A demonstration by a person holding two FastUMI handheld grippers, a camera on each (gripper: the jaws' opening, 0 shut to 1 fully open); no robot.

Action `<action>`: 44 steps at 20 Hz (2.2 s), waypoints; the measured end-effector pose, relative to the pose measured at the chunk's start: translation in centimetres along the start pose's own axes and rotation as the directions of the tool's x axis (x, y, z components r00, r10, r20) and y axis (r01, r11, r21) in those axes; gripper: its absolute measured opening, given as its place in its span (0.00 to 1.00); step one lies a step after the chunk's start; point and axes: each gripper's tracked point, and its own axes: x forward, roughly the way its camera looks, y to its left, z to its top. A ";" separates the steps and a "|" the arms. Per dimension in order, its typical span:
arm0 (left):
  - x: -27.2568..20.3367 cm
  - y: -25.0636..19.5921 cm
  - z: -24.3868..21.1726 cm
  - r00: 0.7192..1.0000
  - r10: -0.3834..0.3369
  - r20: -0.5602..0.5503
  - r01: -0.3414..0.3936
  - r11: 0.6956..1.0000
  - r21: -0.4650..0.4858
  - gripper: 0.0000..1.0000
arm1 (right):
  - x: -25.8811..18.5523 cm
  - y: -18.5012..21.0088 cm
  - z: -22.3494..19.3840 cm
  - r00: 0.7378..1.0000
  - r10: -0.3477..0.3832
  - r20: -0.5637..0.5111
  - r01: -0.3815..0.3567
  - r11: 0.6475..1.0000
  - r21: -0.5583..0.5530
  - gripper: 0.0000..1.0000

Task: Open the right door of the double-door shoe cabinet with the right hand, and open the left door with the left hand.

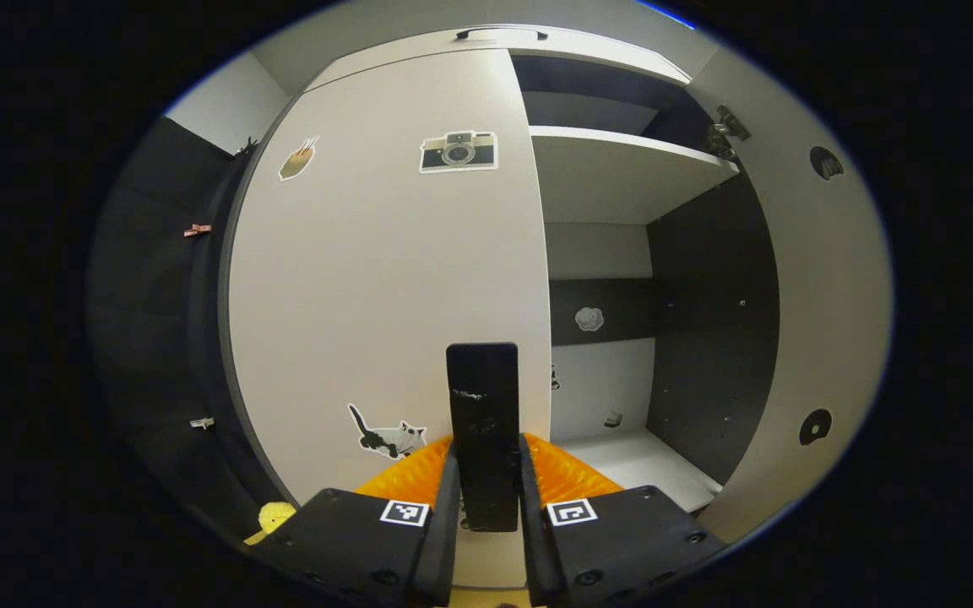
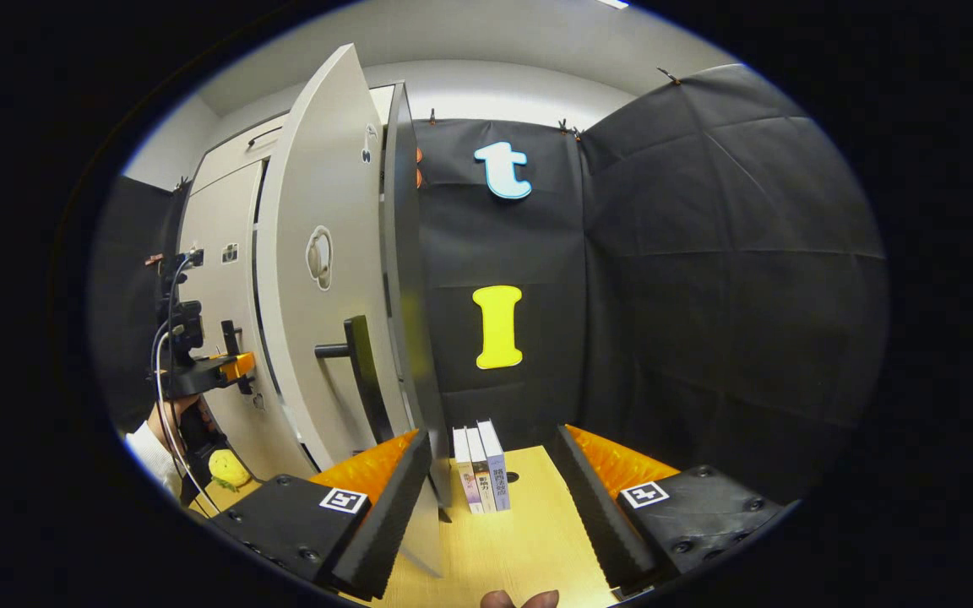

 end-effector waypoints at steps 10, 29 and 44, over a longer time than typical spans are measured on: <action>-0.4 0.1 -0.7 0.999 -0.020 -0.039 0.019 1.000 -0.013 0.21 | -0.5 0.0 -0.5 1.000 -0.021 -0.016 0.020 0.999 -0.042 0.98; -11.7 7.5 -0.8 0.988 -0.143 -0.058 0.140 0.989 -0.053 0.19 | -4.8 6.8 -0.3 0.999 -0.013 0.051 0.016 0.998 -0.057 0.97; -16.0 15.5 -1.4 0.989 -0.144 -0.044 0.140 0.987 -0.084 0.14 | -6.3 13.2 -2.0 0.999 0.035 0.029 -0.034 0.998 -0.052 0.98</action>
